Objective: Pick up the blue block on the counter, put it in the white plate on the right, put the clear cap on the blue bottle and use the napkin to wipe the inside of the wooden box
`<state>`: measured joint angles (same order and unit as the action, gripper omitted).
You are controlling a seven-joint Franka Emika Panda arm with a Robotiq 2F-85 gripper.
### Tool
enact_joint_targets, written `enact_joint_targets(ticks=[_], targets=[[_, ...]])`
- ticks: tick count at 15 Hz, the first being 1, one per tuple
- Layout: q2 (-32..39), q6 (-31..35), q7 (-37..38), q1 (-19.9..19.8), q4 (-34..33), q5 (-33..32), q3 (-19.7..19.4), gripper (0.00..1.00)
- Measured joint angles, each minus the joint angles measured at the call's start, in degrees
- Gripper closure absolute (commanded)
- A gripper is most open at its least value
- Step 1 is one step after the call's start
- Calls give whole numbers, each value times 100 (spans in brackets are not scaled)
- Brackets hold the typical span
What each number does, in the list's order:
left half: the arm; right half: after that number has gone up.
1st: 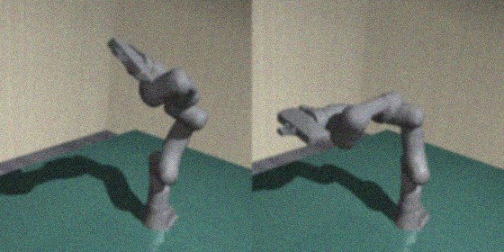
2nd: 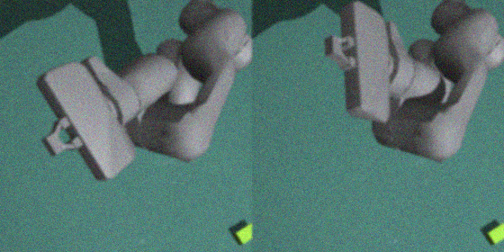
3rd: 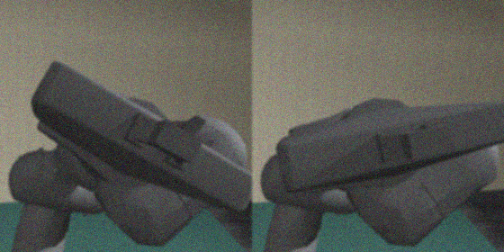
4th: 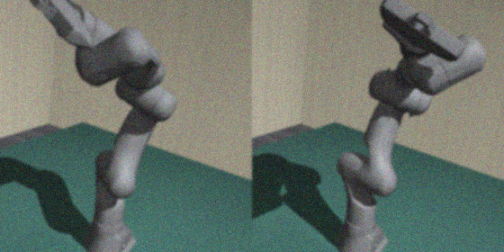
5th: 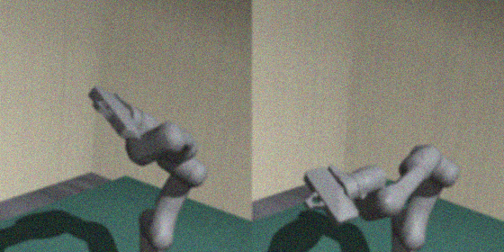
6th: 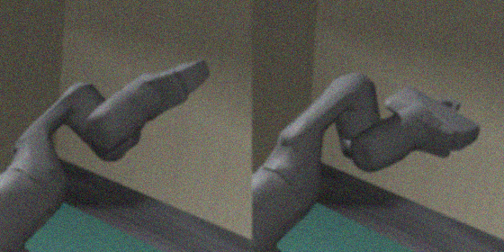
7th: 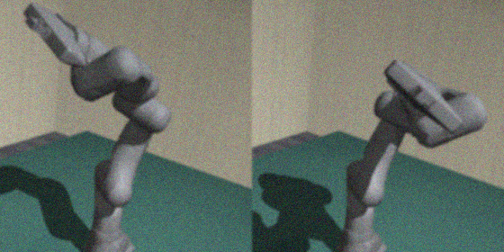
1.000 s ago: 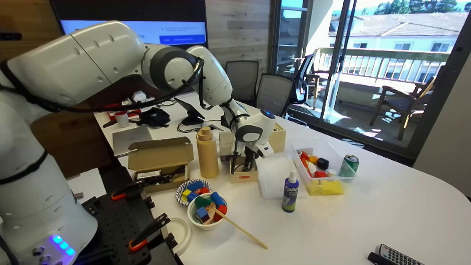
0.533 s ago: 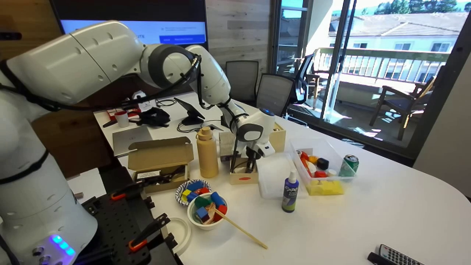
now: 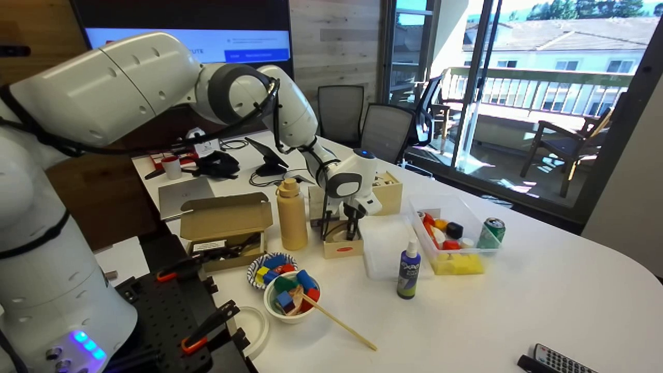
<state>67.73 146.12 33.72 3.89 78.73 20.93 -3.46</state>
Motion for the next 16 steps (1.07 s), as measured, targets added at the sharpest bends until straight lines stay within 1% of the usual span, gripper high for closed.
enact_joint_targets(ticks=[5,7,9,11,14,16], targets=[[-123,-165,-104,10,210,-46,67,99],[-211,-174,7,65,380,-52,-44,99],[-285,-171,285,180,538,-74,-253,99],[-334,-16,505,275,667,-80,-411,99],[-386,390,484,252,824,-80,-365,99],[-503,433,295,129,969,-79,-201,99]])
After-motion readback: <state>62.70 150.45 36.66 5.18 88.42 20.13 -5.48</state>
